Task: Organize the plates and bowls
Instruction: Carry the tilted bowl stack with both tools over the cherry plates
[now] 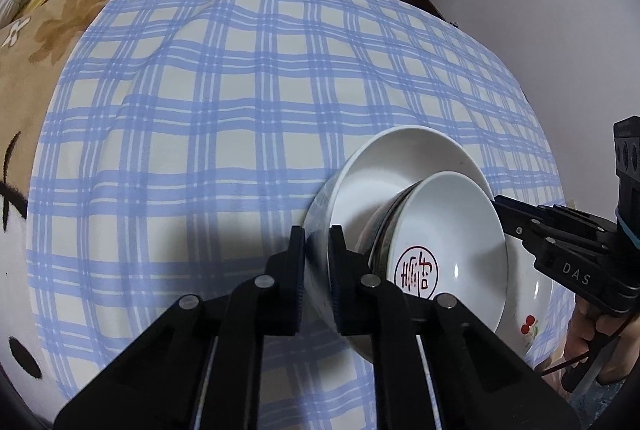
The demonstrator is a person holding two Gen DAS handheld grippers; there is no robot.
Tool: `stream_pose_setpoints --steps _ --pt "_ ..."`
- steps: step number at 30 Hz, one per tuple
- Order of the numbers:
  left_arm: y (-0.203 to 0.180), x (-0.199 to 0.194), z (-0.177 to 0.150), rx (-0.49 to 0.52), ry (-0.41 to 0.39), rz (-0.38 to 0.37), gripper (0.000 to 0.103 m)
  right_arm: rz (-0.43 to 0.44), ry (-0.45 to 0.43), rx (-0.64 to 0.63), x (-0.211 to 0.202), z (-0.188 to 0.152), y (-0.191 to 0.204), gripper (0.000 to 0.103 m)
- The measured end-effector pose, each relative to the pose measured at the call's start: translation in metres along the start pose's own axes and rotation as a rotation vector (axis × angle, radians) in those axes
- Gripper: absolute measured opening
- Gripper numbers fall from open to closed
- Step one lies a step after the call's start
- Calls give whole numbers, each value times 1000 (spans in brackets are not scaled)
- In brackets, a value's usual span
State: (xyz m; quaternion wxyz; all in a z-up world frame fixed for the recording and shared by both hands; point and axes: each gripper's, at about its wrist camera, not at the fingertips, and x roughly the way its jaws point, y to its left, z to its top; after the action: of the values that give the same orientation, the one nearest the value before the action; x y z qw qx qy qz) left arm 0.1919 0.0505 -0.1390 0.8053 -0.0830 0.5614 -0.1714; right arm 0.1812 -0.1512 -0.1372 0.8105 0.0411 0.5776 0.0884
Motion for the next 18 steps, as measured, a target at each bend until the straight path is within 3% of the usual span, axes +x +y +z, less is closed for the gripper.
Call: stream_pose_setpoints --steps 11,18 --pt "2 1 1 -29 13 -30 11 -14 106 1 16 8 -1 21" --pt "9 1 3 -36 11 -38 12 6 92 25 21 6 1 14"
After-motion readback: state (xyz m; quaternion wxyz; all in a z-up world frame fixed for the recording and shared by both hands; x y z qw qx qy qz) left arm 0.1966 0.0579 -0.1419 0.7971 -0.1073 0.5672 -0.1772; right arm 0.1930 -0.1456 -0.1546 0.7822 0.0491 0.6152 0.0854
